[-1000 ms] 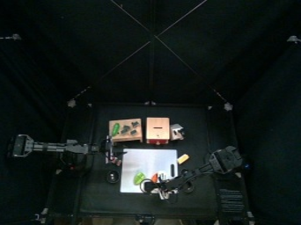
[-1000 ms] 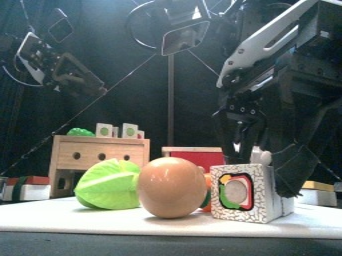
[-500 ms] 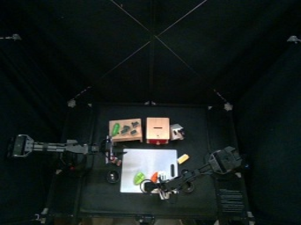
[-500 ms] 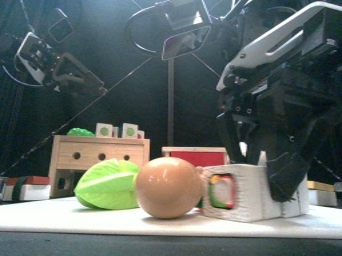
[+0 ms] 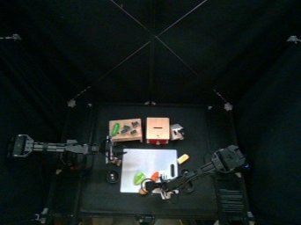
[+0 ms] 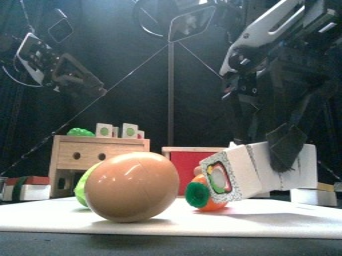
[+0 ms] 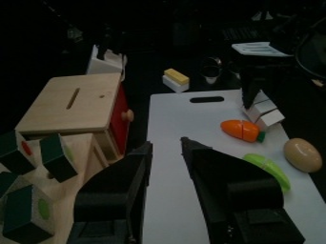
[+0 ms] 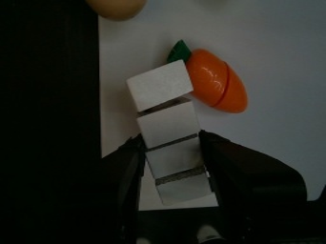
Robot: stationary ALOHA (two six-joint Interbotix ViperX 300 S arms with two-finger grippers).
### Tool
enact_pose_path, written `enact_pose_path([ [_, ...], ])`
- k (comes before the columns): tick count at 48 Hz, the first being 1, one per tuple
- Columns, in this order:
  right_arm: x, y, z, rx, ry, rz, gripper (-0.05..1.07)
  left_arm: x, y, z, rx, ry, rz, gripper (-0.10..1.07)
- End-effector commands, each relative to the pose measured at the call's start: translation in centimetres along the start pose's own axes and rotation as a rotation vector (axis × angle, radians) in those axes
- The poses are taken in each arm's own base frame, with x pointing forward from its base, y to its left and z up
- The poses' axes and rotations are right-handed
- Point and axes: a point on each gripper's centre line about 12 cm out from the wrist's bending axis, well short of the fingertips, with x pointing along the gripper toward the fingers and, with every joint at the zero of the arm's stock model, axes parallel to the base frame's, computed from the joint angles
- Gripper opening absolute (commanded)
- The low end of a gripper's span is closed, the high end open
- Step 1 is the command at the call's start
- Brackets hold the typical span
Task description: Grab white sushi
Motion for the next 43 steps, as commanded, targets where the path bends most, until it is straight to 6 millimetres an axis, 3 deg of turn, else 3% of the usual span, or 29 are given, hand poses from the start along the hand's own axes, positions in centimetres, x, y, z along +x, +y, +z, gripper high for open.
enact_pose_path([
  [1, -2.5, -0.4, 0.8, 0.01, -0.062, 0.01, 0.6, 0.1, 0.1, 0.5, 0.0, -0.014, 0.001, 0.73],
  [43, -5.1, -1.3, 0.5, 0.04, -0.055, -0.009, 0.6, 0.1, 0.1, 0.2, -0.004, 0.003, 0.004, 0.73],
])
